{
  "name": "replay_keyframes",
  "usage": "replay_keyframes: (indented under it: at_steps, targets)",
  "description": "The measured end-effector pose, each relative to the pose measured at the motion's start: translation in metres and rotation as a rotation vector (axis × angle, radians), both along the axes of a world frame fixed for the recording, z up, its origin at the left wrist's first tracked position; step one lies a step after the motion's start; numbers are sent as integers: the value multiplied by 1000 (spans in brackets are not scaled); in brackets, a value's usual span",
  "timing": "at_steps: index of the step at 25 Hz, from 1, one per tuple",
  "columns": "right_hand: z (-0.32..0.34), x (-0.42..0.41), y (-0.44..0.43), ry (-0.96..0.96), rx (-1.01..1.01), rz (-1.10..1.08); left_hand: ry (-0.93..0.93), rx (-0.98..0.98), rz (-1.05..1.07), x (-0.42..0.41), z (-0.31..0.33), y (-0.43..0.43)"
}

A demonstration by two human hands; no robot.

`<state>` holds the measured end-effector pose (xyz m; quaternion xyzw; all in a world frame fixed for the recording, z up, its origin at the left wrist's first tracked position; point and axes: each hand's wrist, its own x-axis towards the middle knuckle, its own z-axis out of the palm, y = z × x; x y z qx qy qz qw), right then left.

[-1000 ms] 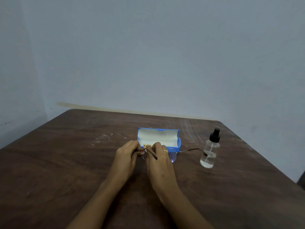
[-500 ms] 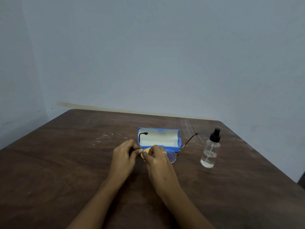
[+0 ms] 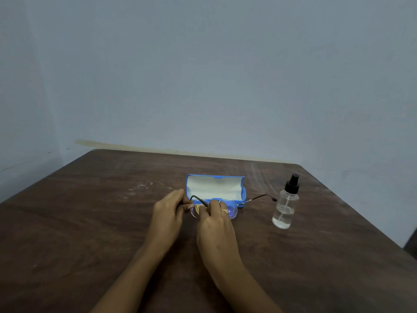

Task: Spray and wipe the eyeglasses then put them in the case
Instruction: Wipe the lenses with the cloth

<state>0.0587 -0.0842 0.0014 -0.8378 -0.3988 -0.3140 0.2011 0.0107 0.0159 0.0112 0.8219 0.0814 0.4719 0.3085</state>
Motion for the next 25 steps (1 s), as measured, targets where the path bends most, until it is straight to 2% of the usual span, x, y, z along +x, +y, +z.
replay_keyframes:
  at_steps: [4, 9, 15, 20, 25]
  targets:
    - [4, 3, 2, 43, 73, -26, 18, 54, 1, 0, 0, -1]
    - [3, 5, 3, 16, 164, 108, 7, 57, 34, 0, 2, 1]
    - [1, 3, -1, 67, 141, 182, 29, -1, 73, 1, 1, 4]
    - [0, -3, -4, 61, 89, 100, 12, -29, 85, 0, 3, 4]
    - [4, -5, -1, 96, 16, 55, 6, 50, 12, 0, 2, 1]
